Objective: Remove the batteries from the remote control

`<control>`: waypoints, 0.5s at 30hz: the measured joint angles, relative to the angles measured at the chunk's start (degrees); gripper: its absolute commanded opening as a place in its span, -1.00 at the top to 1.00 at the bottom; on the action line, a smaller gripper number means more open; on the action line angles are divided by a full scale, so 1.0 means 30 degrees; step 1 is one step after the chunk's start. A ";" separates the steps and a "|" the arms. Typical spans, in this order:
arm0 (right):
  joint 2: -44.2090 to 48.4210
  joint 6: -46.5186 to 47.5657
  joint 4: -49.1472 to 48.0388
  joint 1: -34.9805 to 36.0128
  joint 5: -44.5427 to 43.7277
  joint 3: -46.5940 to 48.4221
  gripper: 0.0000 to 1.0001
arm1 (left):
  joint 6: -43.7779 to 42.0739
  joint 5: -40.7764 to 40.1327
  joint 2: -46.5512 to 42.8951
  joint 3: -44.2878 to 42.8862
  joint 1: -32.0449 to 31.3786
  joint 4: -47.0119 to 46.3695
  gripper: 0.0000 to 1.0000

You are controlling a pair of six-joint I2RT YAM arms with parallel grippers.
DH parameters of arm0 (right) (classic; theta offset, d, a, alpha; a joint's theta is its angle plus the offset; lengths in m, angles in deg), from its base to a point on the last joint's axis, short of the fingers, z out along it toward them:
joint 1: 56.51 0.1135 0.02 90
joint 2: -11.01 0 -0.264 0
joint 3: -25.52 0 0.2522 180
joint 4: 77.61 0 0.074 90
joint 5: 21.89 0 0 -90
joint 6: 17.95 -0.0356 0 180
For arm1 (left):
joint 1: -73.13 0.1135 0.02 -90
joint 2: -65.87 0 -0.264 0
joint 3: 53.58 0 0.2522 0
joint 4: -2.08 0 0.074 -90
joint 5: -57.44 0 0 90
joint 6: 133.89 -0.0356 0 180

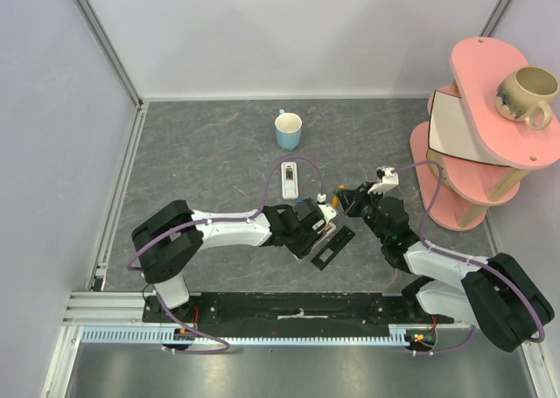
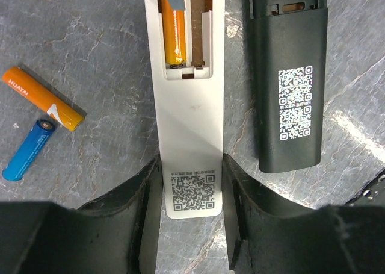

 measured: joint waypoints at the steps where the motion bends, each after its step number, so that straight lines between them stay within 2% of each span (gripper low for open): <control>1: 0.0000 0.0044 0.0022 0.0000 -0.0007 0.0000 1.00 | -0.0255 0.0007 0.0066 -0.0058 -0.0007 0.0044 0.31; 6: 0.0321 0.0554 0.0692 -0.0044 -0.0233 0.0000 1.00 | -0.0976 0.0146 0.0270 -0.0095 -0.0007 -0.0073 0.33; 15: 0.2688 0.1698 0.1647 -0.0073 -0.0750 0.0000 1.00 | -0.1137 0.0182 0.0488 -0.0066 -0.0007 -0.0189 0.33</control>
